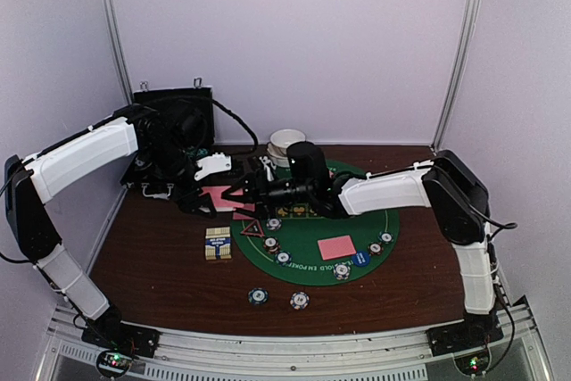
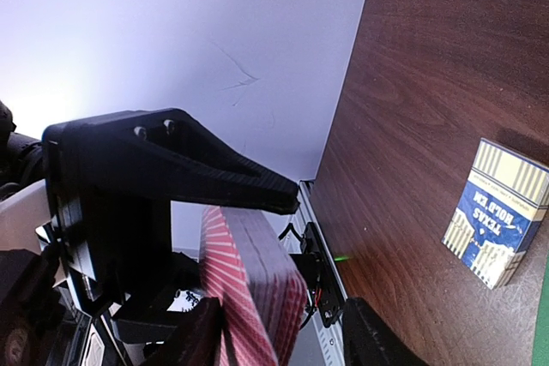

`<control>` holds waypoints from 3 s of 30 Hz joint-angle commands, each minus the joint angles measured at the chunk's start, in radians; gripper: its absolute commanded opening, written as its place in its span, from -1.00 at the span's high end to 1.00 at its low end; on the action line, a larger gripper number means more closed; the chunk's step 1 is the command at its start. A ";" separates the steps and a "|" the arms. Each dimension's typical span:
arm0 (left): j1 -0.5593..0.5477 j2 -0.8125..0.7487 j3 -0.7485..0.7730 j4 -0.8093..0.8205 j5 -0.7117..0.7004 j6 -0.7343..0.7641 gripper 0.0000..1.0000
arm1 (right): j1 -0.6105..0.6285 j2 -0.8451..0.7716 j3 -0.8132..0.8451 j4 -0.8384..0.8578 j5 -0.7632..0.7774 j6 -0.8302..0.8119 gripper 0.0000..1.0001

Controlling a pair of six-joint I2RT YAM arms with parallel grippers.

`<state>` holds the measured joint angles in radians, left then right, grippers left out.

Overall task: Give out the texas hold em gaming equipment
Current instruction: Pick up the poker card from the face-down deck piles, then distribute the poker card in the small blind area.

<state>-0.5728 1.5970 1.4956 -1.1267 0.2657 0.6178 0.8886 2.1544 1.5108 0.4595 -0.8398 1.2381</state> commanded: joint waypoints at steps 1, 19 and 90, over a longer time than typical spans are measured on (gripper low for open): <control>0.005 -0.029 0.018 0.043 0.020 -0.006 1.00 | -0.015 -0.057 -0.052 -0.015 -0.005 -0.008 0.07; 0.005 -0.022 0.011 0.044 0.013 -0.003 1.00 | -0.022 -0.162 -0.171 0.134 -0.019 0.099 0.53; 0.005 -0.016 0.019 0.023 0.019 0.005 1.00 | -0.455 -0.577 -0.522 -1.064 0.237 -0.768 0.36</control>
<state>-0.5728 1.5970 1.4956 -1.1194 0.2653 0.6182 0.4370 1.6444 0.9180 -0.4595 -0.7059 0.5484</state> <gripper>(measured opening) 0.671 0.276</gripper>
